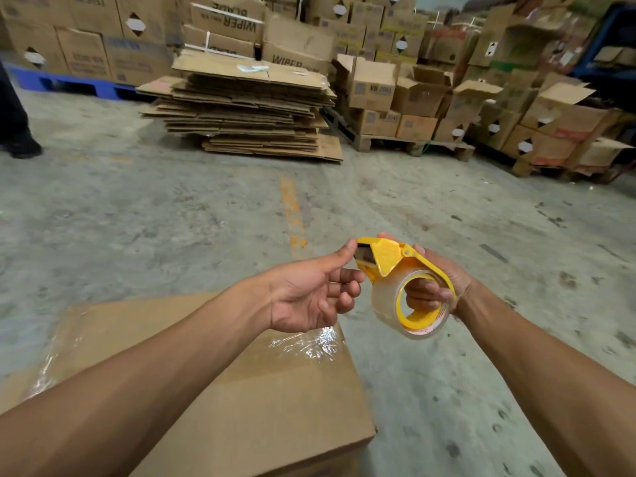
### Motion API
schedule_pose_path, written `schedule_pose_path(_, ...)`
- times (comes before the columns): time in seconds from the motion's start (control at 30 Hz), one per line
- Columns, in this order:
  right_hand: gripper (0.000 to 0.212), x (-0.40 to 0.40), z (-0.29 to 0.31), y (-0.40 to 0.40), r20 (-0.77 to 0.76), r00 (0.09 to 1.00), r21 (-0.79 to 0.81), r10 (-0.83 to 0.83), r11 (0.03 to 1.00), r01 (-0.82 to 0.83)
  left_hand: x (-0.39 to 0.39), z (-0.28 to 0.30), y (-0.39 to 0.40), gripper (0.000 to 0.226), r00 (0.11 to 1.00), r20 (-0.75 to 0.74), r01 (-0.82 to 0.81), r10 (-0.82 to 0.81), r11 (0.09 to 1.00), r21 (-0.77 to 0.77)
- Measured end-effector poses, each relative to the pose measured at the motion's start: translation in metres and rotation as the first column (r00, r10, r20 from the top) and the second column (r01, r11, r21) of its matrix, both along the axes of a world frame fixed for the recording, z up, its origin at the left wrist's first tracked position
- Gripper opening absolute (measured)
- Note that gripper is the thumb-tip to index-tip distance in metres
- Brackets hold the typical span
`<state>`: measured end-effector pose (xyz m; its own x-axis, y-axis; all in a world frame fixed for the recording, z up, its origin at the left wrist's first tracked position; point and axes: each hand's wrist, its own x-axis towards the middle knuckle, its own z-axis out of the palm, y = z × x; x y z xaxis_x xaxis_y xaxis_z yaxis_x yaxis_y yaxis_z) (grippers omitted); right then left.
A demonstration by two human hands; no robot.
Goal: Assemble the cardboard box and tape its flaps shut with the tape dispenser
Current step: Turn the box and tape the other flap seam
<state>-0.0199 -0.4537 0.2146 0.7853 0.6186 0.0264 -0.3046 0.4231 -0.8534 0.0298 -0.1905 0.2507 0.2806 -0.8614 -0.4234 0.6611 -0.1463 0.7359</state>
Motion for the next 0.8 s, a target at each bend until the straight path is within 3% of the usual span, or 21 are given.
schedule_pose_path(0.27,0.045,0.002,-0.001,-0.005,-0.099,0.993,0.093,0.07,0.994,-0.06,-0.007,0.001,-0.004,0.038,1.0,0.002,-0.006,0.006,1.0,0.007)
schedule_pose_path(0.4,0.046,0.002,0.001,-0.007,-0.029,0.999,0.038,0.042,0.998,-0.041,-0.008,0.003,-0.001,0.026,1.0,-0.001,-0.008,0.008,1.0,-0.017)
schedule_pose_path(0.5,0.046,0.0,-0.001,-0.012,-0.067,0.997,0.074,0.037,0.997,-0.032,-0.006,0.004,0.003,0.02,1.0,0.008,-0.016,0.016,0.999,-0.029)
schedule_pose_path(0.8,0.047,-0.002,0.004,-0.012,-0.075,0.997,-0.008,0.01,1.0,-0.011,-0.002,0.003,0.009,0.032,0.994,-0.096,0.043,-0.048,0.997,-0.057)
